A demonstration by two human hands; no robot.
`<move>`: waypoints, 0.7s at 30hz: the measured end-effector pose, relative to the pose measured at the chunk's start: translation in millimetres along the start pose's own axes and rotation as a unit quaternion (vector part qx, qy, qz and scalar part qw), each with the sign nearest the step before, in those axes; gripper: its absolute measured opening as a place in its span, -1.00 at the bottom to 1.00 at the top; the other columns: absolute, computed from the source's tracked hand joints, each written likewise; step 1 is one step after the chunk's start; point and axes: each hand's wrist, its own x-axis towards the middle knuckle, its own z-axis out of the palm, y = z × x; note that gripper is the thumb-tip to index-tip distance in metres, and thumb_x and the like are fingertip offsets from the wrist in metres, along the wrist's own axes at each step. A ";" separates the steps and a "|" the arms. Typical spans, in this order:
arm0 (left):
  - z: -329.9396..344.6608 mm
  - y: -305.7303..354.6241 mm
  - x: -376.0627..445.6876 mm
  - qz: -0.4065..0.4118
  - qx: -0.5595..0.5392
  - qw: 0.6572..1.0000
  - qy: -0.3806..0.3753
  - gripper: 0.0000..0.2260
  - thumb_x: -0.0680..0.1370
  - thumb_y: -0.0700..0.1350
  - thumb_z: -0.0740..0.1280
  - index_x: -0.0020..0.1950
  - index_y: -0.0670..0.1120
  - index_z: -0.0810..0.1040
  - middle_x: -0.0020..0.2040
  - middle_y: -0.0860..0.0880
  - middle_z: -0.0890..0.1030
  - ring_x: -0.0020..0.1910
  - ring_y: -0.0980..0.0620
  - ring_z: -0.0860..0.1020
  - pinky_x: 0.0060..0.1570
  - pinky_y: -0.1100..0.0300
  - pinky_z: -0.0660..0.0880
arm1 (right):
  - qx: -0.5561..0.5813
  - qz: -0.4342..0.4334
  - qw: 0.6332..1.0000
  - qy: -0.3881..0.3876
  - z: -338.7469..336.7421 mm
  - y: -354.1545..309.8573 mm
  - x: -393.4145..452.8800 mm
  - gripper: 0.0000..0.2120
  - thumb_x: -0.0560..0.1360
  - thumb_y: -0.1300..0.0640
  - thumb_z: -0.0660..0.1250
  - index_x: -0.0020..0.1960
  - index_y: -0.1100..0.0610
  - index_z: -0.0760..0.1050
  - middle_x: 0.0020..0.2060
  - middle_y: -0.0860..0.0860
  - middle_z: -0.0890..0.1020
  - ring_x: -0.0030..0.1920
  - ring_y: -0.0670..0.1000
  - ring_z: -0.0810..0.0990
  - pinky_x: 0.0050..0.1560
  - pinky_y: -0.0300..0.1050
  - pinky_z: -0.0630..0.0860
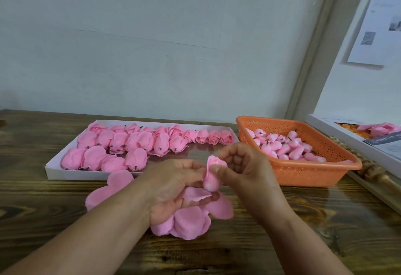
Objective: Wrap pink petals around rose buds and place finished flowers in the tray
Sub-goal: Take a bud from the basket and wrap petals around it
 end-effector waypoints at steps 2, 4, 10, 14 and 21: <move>-0.8 -0.1 -1.3 -0.007 -0.002 1.000 -0.002 -0.76 0.45 -0.32 0.39 0.11 -0.28 0.61 -0.03 -0.28 0.68 -0.15 -0.14 0.68 -0.07 0.12 0.62 | 0.040 0.032 0.998 -0.033 -2.2 -1.2 1.1 -0.83 0.41 0.37 0.42 -0.09 0.14 0.56 -0.28 0.09 0.66 -0.30 0.00 0.61 -0.36 -0.19 0.54; -1.0 -0.3 -2.8 -0.007 -0.001 1.000 -0.001 -0.74 0.44 -0.28 0.39 0.11 -0.27 0.61 -0.03 -0.28 0.68 -0.16 -0.12 0.68 -0.14 0.16 0.63 | 0.060 0.045 0.996 -0.054 -4.1 0.0 2.4 -0.87 0.41 0.37 0.40 -0.14 0.17 0.60 -0.34 0.09 0.65 -0.39 0.01 0.55 -0.40 -0.19 0.49; -2.6 -0.1 -6.4 -0.006 0.012 1.000 0.021 -0.79 0.48 -0.27 0.37 0.09 -0.26 0.62 -0.03 -0.28 0.67 -0.08 -0.15 0.66 -0.12 0.16 0.64 | 0.095 0.064 0.986 -0.125 -9.9 4.8 2.0 -0.79 0.30 0.32 0.48 -0.08 0.16 0.63 -0.25 0.25 0.67 -0.29 0.11 0.60 -0.22 -0.06 0.56; -5.1 2.8 -8.7 -0.019 0.018 1.000 -0.001 -0.81 0.47 -0.25 0.38 0.05 -0.26 0.64 0.03 -0.27 0.66 0.01 -0.16 0.64 0.15 0.01 0.55 | 0.129 0.054 0.969 -0.201 -17.4 6.9 3.2 -0.67 0.29 0.37 0.40 0.04 0.18 0.63 -0.10 0.35 0.64 -0.14 0.23 0.60 -0.06 0.04 0.56; -3.3 2.9 -11.8 -0.030 0.028 0.998 -0.043 -0.87 0.36 -0.31 0.42 -0.12 -0.24 0.70 -0.05 -0.26 0.68 -0.06 -0.11 0.66 0.04 0.07 0.60 | 0.115 0.014 0.981 -0.158 -13.9 9.3 2.6 -0.83 0.31 0.30 0.47 -0.10 0.16 0.66 -0.34 0.30 0.59 -0.44 0.06 0.53 -0.35 -0.12 0.52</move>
